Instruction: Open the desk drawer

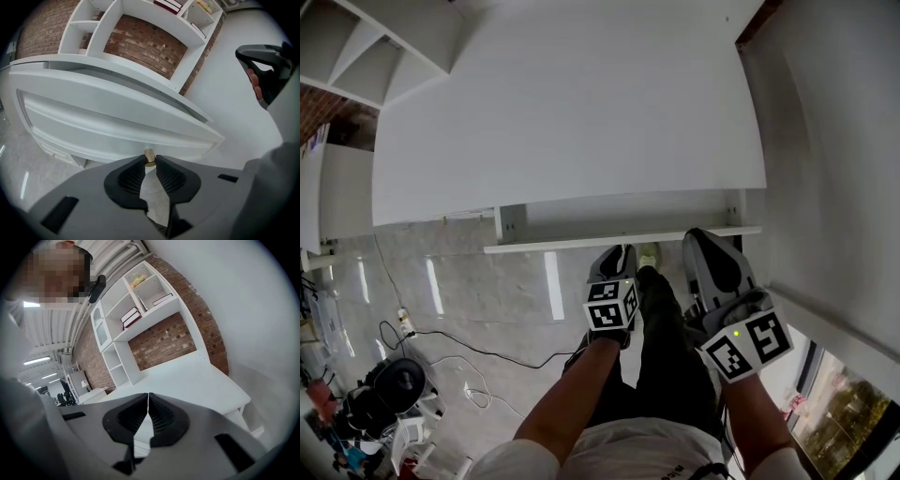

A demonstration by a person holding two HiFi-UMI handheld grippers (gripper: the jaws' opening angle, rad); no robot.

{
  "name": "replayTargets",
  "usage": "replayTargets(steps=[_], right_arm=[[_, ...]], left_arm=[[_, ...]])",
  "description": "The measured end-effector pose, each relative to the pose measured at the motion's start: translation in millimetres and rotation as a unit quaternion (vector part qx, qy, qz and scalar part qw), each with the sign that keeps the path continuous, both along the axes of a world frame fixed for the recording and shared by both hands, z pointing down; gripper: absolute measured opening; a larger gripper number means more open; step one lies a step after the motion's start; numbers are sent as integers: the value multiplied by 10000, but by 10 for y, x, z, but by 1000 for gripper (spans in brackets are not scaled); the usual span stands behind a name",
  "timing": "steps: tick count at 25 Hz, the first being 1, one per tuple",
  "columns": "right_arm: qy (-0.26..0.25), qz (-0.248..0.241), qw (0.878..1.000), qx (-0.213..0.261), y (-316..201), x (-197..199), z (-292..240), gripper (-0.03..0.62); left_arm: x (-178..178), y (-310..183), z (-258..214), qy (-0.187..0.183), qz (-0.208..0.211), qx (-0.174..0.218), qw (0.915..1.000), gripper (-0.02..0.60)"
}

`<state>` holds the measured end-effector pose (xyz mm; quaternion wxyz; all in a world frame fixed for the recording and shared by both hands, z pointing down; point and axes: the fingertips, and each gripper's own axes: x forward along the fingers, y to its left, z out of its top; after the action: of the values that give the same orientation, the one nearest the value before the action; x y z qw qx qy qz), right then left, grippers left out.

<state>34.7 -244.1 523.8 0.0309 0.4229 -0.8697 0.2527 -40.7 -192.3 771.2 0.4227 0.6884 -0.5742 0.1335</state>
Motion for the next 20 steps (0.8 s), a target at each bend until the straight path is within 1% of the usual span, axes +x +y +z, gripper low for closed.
replayTargets(steps=[11,20], right_arm=[[49,198,9997,95,537,112,-168,19],[59,283,9995,117,870,151,-202,18]], left_arm=[[144,791,7,52,309,-282,9991,83],[262,1287,11,75,560,-378,9977,83]])
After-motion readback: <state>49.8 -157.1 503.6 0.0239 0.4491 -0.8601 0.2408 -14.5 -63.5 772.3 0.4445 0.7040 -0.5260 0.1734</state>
